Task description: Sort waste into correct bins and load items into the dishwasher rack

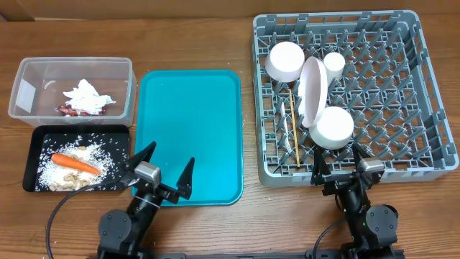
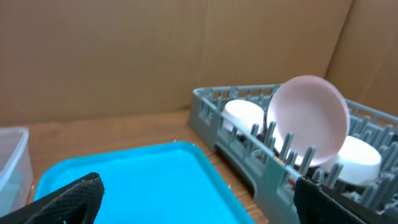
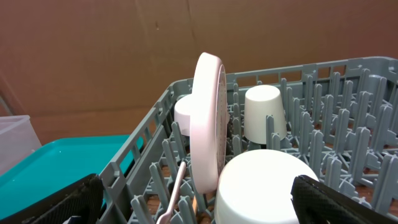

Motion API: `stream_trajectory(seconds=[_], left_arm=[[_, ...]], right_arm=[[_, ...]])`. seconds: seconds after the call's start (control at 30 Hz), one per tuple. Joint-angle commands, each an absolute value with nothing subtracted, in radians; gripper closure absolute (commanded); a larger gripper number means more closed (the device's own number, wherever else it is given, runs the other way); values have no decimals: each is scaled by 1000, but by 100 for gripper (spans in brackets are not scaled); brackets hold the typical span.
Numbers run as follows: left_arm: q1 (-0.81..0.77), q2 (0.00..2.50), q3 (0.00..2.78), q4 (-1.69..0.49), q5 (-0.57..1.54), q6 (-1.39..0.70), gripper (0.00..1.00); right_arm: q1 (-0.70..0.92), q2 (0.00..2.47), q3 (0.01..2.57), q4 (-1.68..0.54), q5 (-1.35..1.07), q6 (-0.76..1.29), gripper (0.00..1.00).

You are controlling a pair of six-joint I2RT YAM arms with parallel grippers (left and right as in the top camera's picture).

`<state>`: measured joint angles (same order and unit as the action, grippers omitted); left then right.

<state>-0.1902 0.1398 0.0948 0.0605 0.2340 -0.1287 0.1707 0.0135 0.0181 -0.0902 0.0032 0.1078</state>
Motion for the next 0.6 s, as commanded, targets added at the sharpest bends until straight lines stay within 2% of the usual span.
stream_trajectory(seconds=[0.0,0.37,0.57], left_arm=[[-196,91,34,65,202,-128,0],[-181,27,5,-72,75,-127,0],[-91,3,5,-72,68,-108,0]], right_arm=[[167,3,8,-84,-2,104,0],[167,3,8,-84,-2,104,0],[167,3,8,-84,-2,104,0]])
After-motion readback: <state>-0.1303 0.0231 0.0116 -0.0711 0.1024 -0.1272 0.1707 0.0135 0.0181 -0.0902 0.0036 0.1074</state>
